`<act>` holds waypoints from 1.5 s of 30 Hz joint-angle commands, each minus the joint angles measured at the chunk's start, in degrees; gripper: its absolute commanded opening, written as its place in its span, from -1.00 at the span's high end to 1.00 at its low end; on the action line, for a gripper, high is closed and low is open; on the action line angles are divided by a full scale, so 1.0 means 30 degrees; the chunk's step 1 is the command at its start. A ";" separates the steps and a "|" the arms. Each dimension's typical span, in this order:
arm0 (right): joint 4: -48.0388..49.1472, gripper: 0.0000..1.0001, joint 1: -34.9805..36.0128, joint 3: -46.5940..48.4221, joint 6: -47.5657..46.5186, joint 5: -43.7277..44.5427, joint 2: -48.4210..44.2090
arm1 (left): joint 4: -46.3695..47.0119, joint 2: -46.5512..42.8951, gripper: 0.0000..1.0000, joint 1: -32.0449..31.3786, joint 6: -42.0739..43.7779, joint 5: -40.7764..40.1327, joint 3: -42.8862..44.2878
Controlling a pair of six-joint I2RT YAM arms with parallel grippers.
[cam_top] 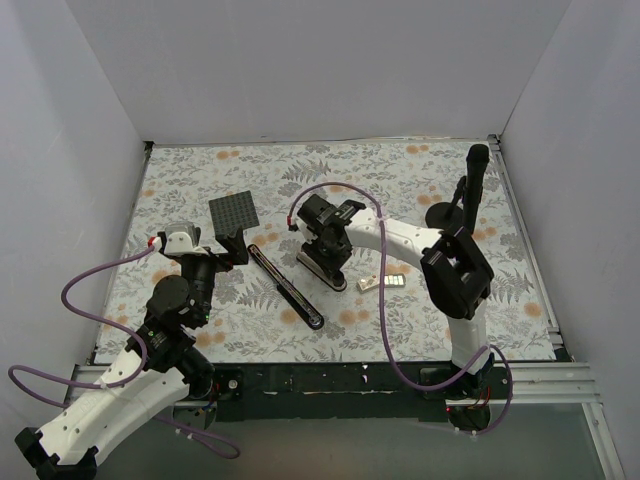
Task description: Load the staples into the stapler
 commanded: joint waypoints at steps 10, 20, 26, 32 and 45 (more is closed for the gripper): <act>0.4723 0.97 0.0012 -0.6274 0.1231 -0.0432 -0.0434 | -0.0104 -0.0026 -0.97 0.0121 -0.0083 0.0110 -0.0076; 0.6014 0.97 0.0305 -0.7772 0.1759 -0.0286 0.0007 | -0.0104 -0.0084 -0.96 0.0180 -0.0112 0.0169 -0.0076; 0.4846 0.97 -0.0835 -0.4933 0.1672 0.1235 -0.0463 | -0.0162 -0.0084 -0.96 0.0209 -0.0112 0.0110 -0.0076; 0.3643 0.97 -0.3325 -0.2119 0.0883 0.1998 -0.0053 | -0.0192 -0.0319 -0.96 0.0209 -0.0200 -0.0065 -0.0076; 0.2617 0.97 -0.8538 -0.0418 -0.1286 0.3171 0.0446 | -0.0250 -0.0143 -0.96 0.0238 -0.0259 0.0052 -0.0076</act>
